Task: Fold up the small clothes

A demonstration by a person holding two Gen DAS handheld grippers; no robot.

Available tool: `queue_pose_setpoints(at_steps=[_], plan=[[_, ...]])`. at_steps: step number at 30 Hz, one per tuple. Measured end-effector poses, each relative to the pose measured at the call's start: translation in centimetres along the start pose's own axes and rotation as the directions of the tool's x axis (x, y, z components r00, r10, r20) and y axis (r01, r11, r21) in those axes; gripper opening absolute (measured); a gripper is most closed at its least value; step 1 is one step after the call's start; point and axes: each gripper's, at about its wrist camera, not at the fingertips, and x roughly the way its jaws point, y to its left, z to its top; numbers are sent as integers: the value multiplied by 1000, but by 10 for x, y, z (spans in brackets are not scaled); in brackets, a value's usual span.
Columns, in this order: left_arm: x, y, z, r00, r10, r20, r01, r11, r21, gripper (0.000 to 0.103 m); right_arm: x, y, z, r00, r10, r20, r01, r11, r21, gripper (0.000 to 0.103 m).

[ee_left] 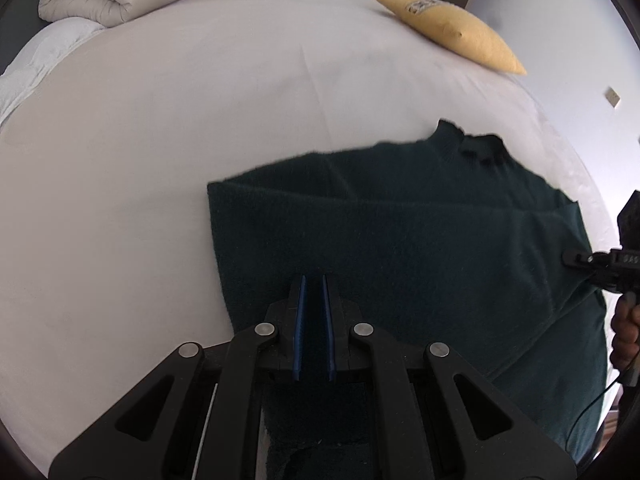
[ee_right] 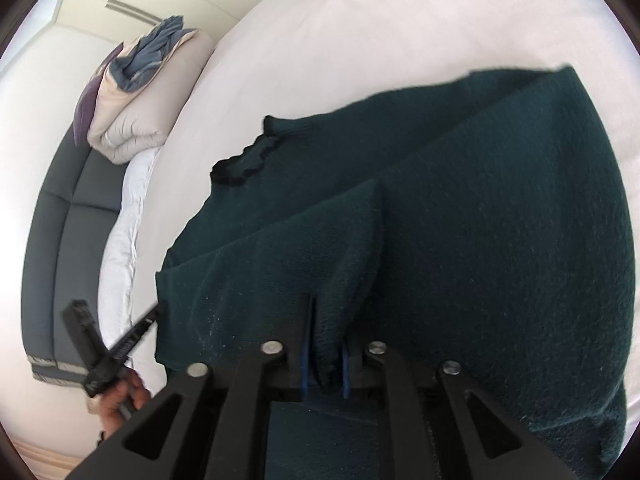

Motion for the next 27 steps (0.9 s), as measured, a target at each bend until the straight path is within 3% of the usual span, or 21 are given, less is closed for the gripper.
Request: queue_pose_setpoints(at_steps=[11, 17, 19, 22, 25, 27], plan=[[0, -1, -9, 1000, 20, -6, -19, 999, 38, 8, -8, -9, -13, 998, 4, 57, -4, 1000, 3, 10], [-9, 0, -11, 1000, 31, -5, -31, 999, 24, 8, -8, -28, -15, 995, 80, 54, -82, 996, 47, 9], [-23, -7, -7, 998, 39, 48, -40, 999, 18, 8, -19, -28, -17, 996, 56, 63, -60, 997, 51, 15], [-39, -23, 1, 994, 3, 110, -8, 999, 42, 8, -47, -19, -18, 990, -3, 144, 1, 1000, 15, 20], [-28, -35, 9, 996, -13, 90, 7, 998, 63, 8, -55, 0, -7, 977, 120, 174, -121, 993, -9, 20], [-3, -33, 8, 1000, 8, 22, -10, 999, 53, 8, -39, 22, 1, 974, 188, 124, -183, 982, -50, 26]])
